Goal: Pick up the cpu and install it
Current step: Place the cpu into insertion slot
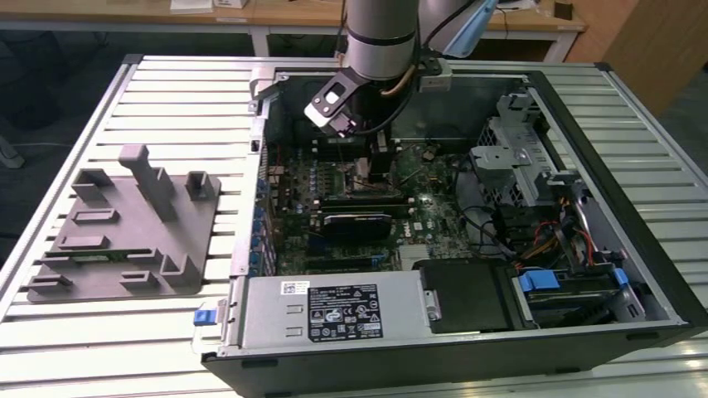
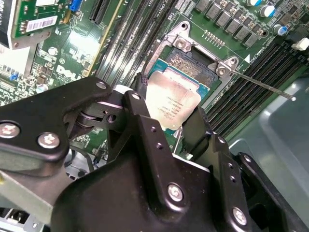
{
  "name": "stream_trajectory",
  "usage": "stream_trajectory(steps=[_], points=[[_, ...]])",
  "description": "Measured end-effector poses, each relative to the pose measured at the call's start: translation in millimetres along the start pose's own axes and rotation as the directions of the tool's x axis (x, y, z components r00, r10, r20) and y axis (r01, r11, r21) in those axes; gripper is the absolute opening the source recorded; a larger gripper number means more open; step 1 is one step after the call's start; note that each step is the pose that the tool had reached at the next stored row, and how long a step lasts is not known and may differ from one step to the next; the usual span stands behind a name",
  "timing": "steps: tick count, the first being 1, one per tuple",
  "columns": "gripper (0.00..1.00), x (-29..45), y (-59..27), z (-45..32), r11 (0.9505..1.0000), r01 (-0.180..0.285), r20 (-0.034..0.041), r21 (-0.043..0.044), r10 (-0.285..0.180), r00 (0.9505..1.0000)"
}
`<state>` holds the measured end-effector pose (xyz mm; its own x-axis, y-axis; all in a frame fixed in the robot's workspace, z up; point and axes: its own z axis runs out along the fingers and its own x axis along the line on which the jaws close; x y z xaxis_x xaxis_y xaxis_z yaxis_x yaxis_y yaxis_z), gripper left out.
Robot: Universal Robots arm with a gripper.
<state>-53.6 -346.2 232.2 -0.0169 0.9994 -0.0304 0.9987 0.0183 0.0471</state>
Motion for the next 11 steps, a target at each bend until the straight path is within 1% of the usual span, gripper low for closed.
stream_trajectory(steps=[11], points=[[0.54, 5.9, -0.4, 9.3, 1.0000, -0.008, 0.0003, 0.0002, 0.008, 1.0000]])
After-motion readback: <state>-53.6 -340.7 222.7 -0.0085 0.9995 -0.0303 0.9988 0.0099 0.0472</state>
